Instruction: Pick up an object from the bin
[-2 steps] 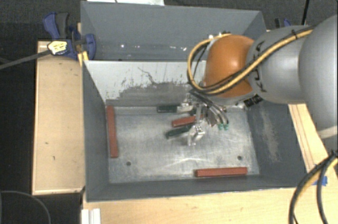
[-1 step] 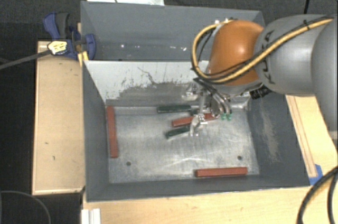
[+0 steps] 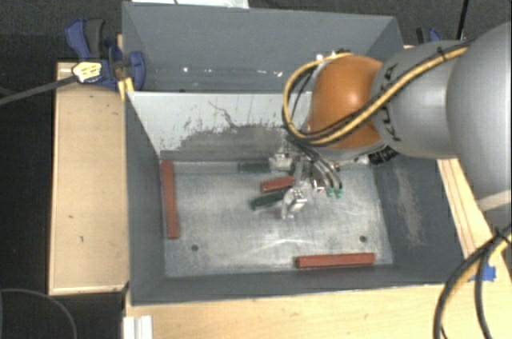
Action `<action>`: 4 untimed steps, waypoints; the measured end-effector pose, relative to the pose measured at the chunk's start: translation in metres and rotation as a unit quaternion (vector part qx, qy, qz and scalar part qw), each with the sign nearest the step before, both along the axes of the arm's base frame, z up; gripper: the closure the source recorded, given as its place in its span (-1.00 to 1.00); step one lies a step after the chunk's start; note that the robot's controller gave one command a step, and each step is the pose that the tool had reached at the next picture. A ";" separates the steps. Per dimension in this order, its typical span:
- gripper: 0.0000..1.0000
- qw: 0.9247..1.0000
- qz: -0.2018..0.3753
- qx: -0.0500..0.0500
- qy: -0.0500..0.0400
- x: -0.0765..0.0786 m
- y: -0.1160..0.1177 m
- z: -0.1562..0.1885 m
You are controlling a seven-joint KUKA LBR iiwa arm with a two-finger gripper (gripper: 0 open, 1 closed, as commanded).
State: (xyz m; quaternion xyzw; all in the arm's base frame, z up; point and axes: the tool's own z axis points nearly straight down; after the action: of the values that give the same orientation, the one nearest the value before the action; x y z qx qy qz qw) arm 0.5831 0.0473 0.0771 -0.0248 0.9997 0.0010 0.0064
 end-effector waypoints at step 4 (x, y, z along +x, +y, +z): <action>1.00 1.000 0.001 -0.001 0.005 -0.001 0.000 0.018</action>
Offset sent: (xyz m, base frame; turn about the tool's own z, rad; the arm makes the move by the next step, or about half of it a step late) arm 0.0000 0.0000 0.0000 0.0000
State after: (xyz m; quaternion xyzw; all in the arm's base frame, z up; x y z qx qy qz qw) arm 0.5822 0.0475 0.0948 -0.0256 0.9997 0.0005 0.0017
